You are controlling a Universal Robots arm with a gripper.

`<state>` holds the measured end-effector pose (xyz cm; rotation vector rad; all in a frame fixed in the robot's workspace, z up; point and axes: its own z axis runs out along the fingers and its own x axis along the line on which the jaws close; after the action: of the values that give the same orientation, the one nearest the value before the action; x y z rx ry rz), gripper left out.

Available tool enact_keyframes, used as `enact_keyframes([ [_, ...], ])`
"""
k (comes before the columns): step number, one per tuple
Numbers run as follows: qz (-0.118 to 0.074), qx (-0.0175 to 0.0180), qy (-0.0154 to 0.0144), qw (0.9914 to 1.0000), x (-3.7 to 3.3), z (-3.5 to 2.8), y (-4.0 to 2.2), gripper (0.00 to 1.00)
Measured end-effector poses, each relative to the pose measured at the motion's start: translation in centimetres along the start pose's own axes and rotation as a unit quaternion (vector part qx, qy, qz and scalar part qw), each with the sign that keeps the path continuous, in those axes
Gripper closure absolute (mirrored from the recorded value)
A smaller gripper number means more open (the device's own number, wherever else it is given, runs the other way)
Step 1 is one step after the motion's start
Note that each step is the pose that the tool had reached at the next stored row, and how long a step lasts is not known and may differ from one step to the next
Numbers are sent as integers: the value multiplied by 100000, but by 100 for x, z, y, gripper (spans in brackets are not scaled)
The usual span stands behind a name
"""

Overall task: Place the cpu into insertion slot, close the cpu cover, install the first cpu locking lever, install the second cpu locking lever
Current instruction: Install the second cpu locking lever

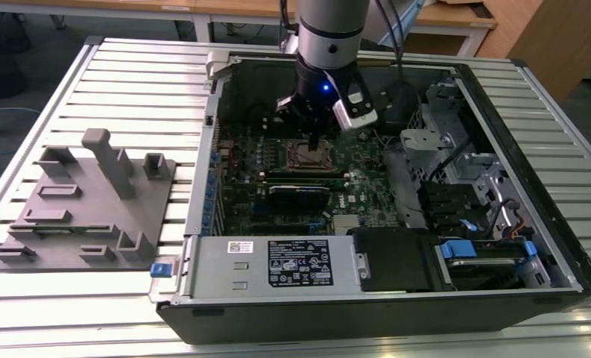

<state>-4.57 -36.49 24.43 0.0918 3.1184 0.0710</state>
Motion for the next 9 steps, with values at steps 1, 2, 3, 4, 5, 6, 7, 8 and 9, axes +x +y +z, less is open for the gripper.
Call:
enact_keyframes([
  [1, 1, -21, 0, 100000, -1, -1, -21, 89],
  [2, -1, -32, 2, 100000, -2, -2, -41, 89],
  [3, 2, -39, 7, 100000, -3, -3, -60, 89],
  [4, 3, -53, 6, 100000, -4, -4, -77, 89],
  [5, 2, -61, 6, 100000, -5, -4, -92, 89],
  [6, 1, -71, 4, 100000, -6, -5, -101, 89],
  [7, -1, -77, 3, 100000, -6, -5, -109, 89],
  [8, -1, -77, 7, 100000, -7, -5, -114, 89],
  [9, 1, -78, 6, 100000, -7, -5, -121, 89],
])
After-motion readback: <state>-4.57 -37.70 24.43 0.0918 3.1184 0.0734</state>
